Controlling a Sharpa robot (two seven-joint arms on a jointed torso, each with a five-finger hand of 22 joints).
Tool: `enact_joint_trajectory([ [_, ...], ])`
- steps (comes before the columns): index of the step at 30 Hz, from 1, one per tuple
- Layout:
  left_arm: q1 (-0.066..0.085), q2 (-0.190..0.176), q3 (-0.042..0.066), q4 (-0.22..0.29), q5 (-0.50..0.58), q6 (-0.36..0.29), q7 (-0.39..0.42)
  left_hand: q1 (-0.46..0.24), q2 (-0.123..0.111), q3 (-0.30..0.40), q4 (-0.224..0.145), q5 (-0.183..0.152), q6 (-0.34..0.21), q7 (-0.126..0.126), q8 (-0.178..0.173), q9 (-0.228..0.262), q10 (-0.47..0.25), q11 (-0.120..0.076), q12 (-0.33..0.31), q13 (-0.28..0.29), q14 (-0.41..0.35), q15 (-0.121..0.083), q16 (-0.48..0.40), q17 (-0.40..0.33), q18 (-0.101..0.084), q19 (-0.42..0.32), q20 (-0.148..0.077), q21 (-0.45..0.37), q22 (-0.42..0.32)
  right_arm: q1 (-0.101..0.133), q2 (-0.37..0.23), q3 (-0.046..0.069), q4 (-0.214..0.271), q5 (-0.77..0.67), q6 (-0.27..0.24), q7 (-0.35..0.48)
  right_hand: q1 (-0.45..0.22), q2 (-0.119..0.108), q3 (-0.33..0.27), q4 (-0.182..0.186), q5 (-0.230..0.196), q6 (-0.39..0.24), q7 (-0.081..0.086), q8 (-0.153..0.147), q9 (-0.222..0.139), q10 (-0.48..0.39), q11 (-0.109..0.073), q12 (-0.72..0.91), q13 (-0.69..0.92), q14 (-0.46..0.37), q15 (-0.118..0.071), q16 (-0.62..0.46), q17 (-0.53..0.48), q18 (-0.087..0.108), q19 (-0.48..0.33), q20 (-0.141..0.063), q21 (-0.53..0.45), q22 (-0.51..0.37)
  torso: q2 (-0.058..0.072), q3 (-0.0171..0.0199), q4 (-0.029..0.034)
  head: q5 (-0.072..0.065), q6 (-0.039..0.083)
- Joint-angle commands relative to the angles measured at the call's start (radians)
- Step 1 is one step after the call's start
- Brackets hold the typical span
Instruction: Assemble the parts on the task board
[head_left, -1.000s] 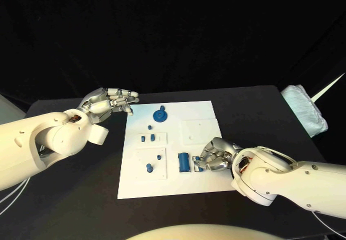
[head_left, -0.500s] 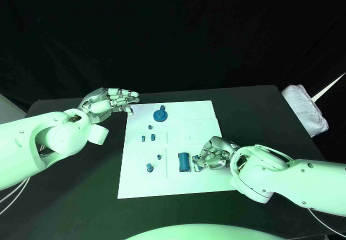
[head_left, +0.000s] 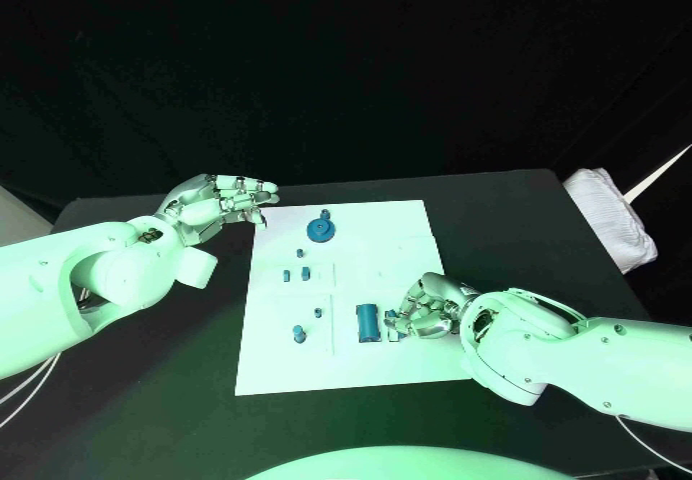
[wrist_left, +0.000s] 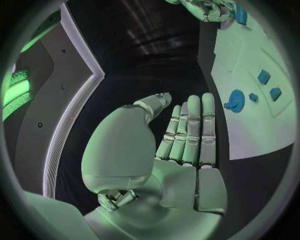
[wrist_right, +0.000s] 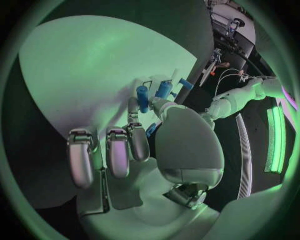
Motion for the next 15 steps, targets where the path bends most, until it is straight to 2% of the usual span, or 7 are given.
enact_joint_trajectory([
  [1, 0.001, 0.001, 0.001, 0.002, 0.007, 0.014, 0.004, -0.005, 0.008, 0.001, 0.006, 0.004, 0.004, 0.001, 0.002, -0.002, -0.008, 0.003, 0.005, -0.001, -0.006, 0.001, -0.005, -0.001, 0.014, 0.009, 0.001, -0.005, -0.001, -0.001, 0.0, -0.001, 0.003, -0.01, 0.032, 0.0, -0.007, 0.0, -0.006, -0.002, -0.004, 0.003, -0.001, -0.003, 0.001, 0.044, -0.001, 0.002, 0.168, 0.098, -0.001, 0.005, 0.239, -0.007, 0.105, -0.002, 0.004, 0.263, 0.0, 0.0002, -0.0011, -0.001, -0.002],
  [9, 0.001, 0.002, 0.001, 0.001, 0.008, 0.013, 0.003, -0.005, 0.007, 0.001, 0.007, 0.004, 0.003, 0.001, 0.002, -0.002, -0.008, 0.003, 0.005, -0.001, -0.006, 0.001, -0.004, -0.001, 0.014, 0.009, 0.001, -0.006, -0.001, -0.001, 0.001, -0.001, 0.007, -0.01, 0.027, 0.001, -0.013, 0.002, -0.008, -0.001, -0.01, 0.004, -0.001, -0.003, 0.001, 0.044, -0.001, 0.002, 0.168, 0.099, -0.001, 0.006, 0.239, -0.007, 0.105, -0.002, 0.004, 0.263, 0.0, 0.0004, 0.0, -0.001, -0.002],
  [15, 0.001, 0.001, 0.001, 0.0, 0.008, 0.012, 0.001, -0.006, 0.007, 0.001, 0.007, 0.004, 0.002, 0.001, 0.001, -0.002, -0.008, 0.003, 0.005, -0.001, -0.006, 0.001, -0.004, -0.002, 0.014, 0.009, 0.001, -0.006, -0.002, -0.002, -0.001, -0.001, 0.013, -0.014, 0.017, 0.004, -0.041, 0.006, -0.022, 0.002, -0.021, 0.006, 0.0, -0.003, 0.0, 0.045, 0.0, 0.003, 0.17, 0.099, 0.0, 0.007, 0.241, -0.007, 0.105, -0.001, 0.004, 0.263, 0.0, 0.0006, 0.0003, 0.0, -0.002],
])
